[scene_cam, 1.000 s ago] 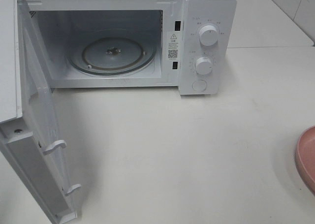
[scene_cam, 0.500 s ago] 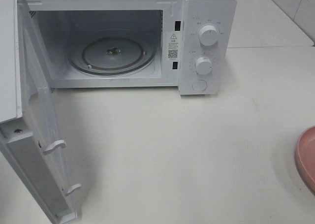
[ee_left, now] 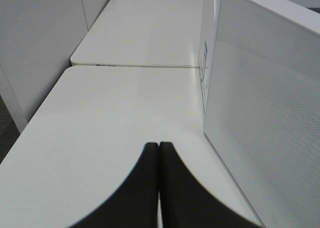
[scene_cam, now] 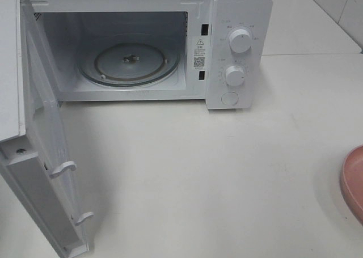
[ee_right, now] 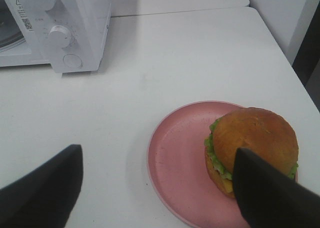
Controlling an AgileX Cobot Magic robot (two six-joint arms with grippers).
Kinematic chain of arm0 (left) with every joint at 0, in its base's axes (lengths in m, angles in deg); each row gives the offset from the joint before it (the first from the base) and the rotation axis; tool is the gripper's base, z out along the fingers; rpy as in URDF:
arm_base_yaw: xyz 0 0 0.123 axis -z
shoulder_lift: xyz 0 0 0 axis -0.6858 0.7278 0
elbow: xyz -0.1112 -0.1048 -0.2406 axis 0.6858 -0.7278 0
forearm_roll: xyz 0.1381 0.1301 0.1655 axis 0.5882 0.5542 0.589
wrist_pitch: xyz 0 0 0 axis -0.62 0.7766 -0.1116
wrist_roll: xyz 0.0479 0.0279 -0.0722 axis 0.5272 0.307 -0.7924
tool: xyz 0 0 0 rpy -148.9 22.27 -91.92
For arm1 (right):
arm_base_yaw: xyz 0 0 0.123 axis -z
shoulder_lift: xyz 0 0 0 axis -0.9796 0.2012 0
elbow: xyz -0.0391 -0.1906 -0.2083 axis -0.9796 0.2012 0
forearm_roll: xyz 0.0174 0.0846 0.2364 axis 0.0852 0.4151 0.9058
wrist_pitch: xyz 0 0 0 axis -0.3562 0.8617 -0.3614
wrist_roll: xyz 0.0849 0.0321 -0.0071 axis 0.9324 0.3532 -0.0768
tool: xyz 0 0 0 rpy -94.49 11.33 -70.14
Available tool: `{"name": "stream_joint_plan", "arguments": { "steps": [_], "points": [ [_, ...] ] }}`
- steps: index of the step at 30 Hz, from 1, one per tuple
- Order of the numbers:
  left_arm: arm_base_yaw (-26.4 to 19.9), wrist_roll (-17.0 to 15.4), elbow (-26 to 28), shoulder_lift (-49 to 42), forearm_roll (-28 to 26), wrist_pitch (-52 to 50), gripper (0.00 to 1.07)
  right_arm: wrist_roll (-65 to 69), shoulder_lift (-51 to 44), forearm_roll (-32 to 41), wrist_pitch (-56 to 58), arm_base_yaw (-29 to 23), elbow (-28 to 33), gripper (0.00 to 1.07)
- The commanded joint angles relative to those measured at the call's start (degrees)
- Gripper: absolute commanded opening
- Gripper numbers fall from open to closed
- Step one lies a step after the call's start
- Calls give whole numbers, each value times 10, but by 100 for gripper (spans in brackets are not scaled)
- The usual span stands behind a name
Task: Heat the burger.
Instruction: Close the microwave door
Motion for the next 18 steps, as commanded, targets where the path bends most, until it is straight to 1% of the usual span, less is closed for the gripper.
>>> {"name": "stream_joint_plan", "arguments": {
  "steps": [1, 2, 3, 4, 5, 6, 7, 8, 9, 10, 11, 12, 13, 14, 15, 16, 17, 18],
  "points": [
    [1, -5, -26, 34, -10, -112, 0, -3, -14, 2, -1, 5, 1, 76],
    [1, -5, -29, 46, -10, -133, 0, -3, -14, 2, -1, 5, 1, 76],
    [1, -5, -29, 46, -10, -133, 0, -3, -14, 2, -1, 5, 1, 76],
    [1, -5, -30, 71, -10, -167, 0, -3, -14, 2, -1, 5, 1, 76],
    [1, -5, -30, 71, -10, -167, 0, -3, -14, 2, -1, 5, 1, 76],
    [1, -6, -30, 98, -10, -207, 0, -3, -14, 2, -1, 5, 1, 76],
    [1, -9, -30, 113, -10, -223, 0, -3, -14, 2, -1, 5, 1, 76],
    [1, -9, -30, 113, -10, -223, 0, -3, -14, 2, -1, 5, 1, 76],
    [1, -21, -30, 140, -6, -251, 0, -3, -14, 2, -1, 5, 1, 76],
    [1, -44, -30, 160, 15, -274, 0, -3, -14, 2, -1, 5, 1, 76],
    [1, -44, -30, 160, 15, -274, 0, -3, -14, 2, -1, 5, 1, 76],
    [1, -57, -30, 168, 30, -284, 0, -3, -14, 2, -1, 5, 1, 76],
    [1, -94, -30, 188, 87, -305, 0, -3, -14, 2, -1, 5, 1, 76],
    [1, -94, -30, 188, 87, -305, 0, -3, -14, 2, -1, 5, 1, 76],
    [1, -115, -30, 198, 121, -315, 0, -3, -14, 2, -1, 5, 1, 76],
    [1, -115, -30, 198, 121, -315, 0, -3, -14, 2, -1, 5, 1, 76],
    [1, -156, -30, 225, 200, -343, 0, -3, -14, 2, -1, 5, 1, 76],
    [1, -169, -30, 239, 231, -358, 0, -3, -14, 2, -1, 5, 1, 76]
  ]
}}
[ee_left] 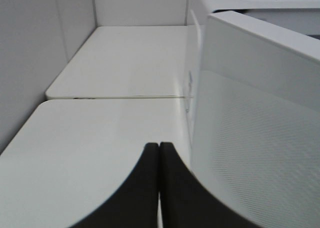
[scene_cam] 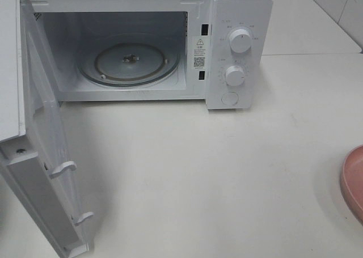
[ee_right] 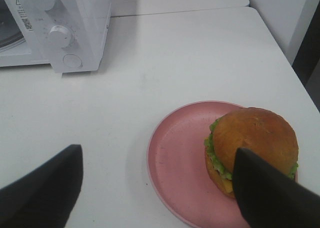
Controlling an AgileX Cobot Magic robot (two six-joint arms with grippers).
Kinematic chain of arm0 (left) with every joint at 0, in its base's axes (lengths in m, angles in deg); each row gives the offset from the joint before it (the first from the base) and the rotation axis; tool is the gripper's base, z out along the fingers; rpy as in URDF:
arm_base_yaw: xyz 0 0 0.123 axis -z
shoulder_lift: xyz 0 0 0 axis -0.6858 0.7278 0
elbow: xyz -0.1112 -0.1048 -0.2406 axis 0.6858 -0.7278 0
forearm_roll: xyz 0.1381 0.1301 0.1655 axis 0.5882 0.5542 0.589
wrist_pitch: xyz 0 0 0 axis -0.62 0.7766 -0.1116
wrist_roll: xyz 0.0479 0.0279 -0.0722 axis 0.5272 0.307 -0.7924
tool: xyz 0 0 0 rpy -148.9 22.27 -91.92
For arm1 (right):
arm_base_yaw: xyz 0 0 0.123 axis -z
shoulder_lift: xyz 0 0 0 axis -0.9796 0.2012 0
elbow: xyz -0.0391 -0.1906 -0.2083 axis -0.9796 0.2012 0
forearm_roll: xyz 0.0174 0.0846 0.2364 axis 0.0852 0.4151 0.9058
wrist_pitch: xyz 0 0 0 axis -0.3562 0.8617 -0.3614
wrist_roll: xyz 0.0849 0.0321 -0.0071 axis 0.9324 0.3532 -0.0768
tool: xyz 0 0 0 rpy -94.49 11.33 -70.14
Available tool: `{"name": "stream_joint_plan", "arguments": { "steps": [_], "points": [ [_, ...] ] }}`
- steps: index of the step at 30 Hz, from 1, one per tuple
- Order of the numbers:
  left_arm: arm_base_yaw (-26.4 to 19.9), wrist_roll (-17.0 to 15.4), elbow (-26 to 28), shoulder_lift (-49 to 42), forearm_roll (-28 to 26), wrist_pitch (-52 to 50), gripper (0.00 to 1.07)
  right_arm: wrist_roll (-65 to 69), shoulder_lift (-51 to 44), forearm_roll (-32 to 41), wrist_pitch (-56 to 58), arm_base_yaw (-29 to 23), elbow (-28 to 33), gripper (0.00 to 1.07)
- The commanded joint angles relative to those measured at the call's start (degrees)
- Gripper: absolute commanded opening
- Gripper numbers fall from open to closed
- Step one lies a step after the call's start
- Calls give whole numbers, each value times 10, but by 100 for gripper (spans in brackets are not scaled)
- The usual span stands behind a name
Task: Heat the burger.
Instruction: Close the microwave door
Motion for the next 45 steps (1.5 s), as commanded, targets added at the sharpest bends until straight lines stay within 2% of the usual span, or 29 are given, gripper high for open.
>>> {"name": "stream_joint_plan", "arguments": {
  "steps": [1, 2, 4, 6, 9, 15, 19, 24, 30, 33, 38, 45],
  "points": [
    [1, -55, -1, 30, 99, -48, 0, -3, -14, 2, -1, 5, 1, 76],
    [1, -84, -1, 60, 159, -90, 0, -3, -14, 2, -1, 5, 1, 76],
    [1, -93, 0, 73, 174, -107, 0, -3, -14, 2, -1, 5, 1, 76],
    [1, -111, 0, 135, 189, -164, 0, -3, -14, 2, -1, 5, 1, 76],
    [1, -111, 0, 148, 189, -170, 0, -3, -14, 2, -1, 5, 1, 76],
    [1, -109, 1, 213, 237, -248, 0, -3, -14, 2, -1, 5, 1, 76],
    [1, -109, 1, 231, 238, -270, 0, -3, -14, 2, -1, 5, 1, 76],
    [1, -155, 39, 272, 332, -282, 0, -3, -14, 2, -1, 5, 1, 76],
    [1, -157, 48, 276, 339, -285, 0, -3, -14, 2, -1, 5, 1, 76],
    [15, -156, 52, 276, 333, -278, 0, -3, -14, 2, -1, 5, 1, 76],
    [61, -144, 65, 284, 300, -264, 0, -3, -14, 2, -1, 5, 1, 76],
    [125, -132, 91, 344, 257, -278, 0, -3, -14, 2, -1, 5, 1, 76]
  ]
}}
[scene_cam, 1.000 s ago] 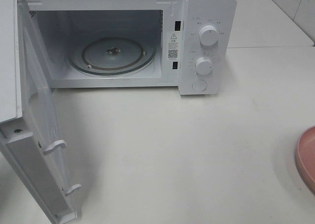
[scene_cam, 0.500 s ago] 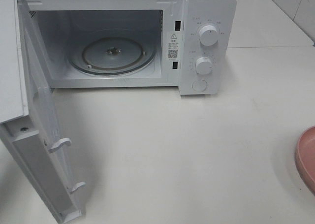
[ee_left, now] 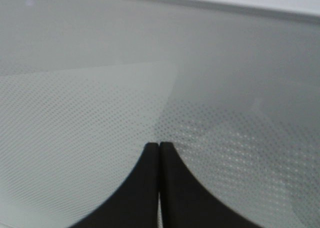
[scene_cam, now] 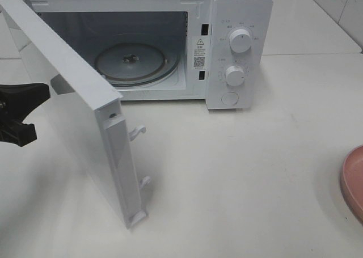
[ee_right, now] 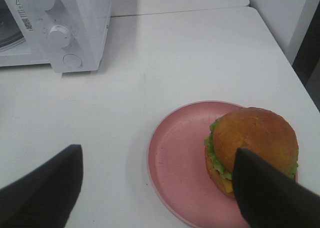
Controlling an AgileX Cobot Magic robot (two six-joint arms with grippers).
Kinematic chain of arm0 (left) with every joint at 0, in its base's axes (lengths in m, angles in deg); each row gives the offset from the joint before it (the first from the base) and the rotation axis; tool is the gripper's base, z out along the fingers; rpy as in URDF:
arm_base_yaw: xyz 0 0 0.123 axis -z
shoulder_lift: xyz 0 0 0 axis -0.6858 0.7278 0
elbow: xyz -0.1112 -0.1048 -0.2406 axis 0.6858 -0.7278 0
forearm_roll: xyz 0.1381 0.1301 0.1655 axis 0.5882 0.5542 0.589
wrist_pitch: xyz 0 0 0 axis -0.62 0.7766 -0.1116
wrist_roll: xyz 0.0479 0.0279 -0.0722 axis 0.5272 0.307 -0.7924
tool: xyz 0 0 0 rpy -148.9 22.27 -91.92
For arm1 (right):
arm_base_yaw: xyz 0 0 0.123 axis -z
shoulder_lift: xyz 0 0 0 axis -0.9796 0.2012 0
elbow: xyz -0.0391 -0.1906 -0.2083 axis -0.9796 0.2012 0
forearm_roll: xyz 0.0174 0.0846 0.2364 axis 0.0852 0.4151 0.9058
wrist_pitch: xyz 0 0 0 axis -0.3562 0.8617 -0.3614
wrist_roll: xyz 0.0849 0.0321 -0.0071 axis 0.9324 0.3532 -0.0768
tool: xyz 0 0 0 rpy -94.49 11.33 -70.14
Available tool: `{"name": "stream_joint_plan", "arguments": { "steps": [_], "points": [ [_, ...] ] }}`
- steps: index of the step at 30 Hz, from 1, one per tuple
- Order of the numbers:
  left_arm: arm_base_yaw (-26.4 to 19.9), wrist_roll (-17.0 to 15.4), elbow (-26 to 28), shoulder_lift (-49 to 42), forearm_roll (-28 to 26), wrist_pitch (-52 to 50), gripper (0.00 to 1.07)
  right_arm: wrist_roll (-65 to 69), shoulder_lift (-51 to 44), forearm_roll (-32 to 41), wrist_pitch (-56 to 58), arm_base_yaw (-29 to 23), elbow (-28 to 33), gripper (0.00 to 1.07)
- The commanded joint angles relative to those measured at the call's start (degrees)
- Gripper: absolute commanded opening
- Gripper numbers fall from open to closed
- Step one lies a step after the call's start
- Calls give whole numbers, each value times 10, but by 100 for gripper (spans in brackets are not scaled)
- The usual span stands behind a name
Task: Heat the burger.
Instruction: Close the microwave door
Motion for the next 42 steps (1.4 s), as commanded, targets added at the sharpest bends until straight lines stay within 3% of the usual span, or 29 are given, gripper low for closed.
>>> {"name": "stream_joint_plan", "arguments": {
  "steps": [1, 12, 16, 22, 31, 38, 42],
  "points": [
    [19, 5, 12, 15, -21, -14, 0, -3, -14, 2, -1, 5, 1, 76],
    [112, 17, 65, 81, -120, -19, 0, -3, -14, 2, -1, 5, 1, 76],
    [156, 52, 90, 107, -175, -18, 0, -3, -14, 2, -1, 5, 1, 76],
    [201, 67, 114, 134, -239, -18, 0, -3, -14, 2, -1, 5, 1, 76],
    [286, 146, 173, 176, -424, -15, 0, -3, -14, 2, -1, 5, 1, 76],
    [321, 153, 234, 209, -498, -14, 0, -3, -14, 2, -1, 5, 1, 76],
    [328, 155, 272, 233, -511, -10, 0, -3, -14, 2, -1, 5, 1, 76]
  ]
}}
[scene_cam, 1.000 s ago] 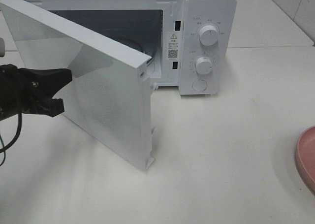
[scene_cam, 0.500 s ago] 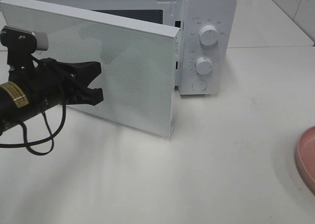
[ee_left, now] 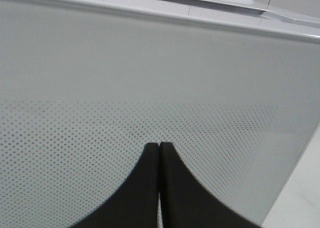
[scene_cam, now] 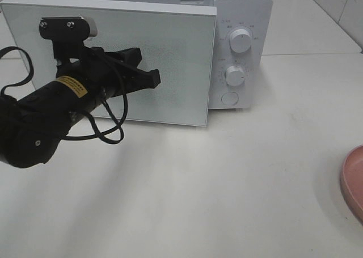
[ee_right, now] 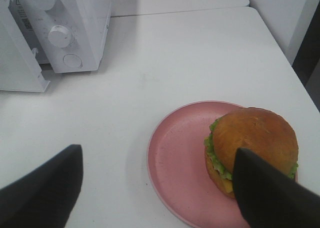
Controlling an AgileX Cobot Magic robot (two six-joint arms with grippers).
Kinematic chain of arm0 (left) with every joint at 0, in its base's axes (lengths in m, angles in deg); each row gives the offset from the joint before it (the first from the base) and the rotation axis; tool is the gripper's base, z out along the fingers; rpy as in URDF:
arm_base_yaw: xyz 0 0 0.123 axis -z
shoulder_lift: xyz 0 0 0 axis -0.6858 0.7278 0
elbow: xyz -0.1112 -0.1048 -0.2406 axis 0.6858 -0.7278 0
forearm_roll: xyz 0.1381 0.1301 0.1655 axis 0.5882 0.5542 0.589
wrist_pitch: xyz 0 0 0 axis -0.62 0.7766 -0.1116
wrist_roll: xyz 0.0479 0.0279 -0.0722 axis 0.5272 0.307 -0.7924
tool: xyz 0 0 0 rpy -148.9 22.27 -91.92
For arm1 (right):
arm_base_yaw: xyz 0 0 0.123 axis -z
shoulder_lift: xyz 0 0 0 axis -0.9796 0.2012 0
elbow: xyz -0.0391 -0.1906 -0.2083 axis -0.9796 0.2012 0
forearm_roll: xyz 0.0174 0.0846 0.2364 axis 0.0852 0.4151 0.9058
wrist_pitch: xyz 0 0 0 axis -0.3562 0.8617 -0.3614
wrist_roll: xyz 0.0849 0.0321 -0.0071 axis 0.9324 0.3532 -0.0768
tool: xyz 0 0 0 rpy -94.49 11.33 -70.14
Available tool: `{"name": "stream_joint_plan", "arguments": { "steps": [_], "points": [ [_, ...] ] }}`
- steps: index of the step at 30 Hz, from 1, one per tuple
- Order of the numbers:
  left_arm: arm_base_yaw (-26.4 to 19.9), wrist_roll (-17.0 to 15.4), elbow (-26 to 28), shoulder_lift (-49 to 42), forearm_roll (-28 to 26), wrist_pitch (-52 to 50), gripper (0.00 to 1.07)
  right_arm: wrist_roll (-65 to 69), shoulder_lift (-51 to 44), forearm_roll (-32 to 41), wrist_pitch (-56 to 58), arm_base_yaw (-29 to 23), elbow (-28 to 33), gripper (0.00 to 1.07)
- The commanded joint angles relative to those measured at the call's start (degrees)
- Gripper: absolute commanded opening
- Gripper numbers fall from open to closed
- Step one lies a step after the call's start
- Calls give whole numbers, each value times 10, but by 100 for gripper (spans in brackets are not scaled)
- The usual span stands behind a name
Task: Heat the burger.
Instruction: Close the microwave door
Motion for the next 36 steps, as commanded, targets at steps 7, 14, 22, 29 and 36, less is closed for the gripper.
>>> {"name": "stream_joint_plan", "arguments": {
  "steps": [7, 14, 22, 29, 36],
  "points": [
    [6, 15, 77, 36, -24, 6, 0, -3, -14, 2, -1, 5, 1, 76],
    [6, 17, 133, 68, -58, 11, 0, -3, -14, 2, -1, 5, 1, 76],
    [2, 43, 179, 96, -66, 36, 0, -3, -14, 2, -1, 5, 1, 76],
    [-19, 43, 188, 102, -71, 40, 0, -3, -14, 2, -1, 5, 1, 76],
    [5, 43, 174, 88, -34, 85, 0, -3, -14, 2, -1, 5, 1, 76]
  ]
}}
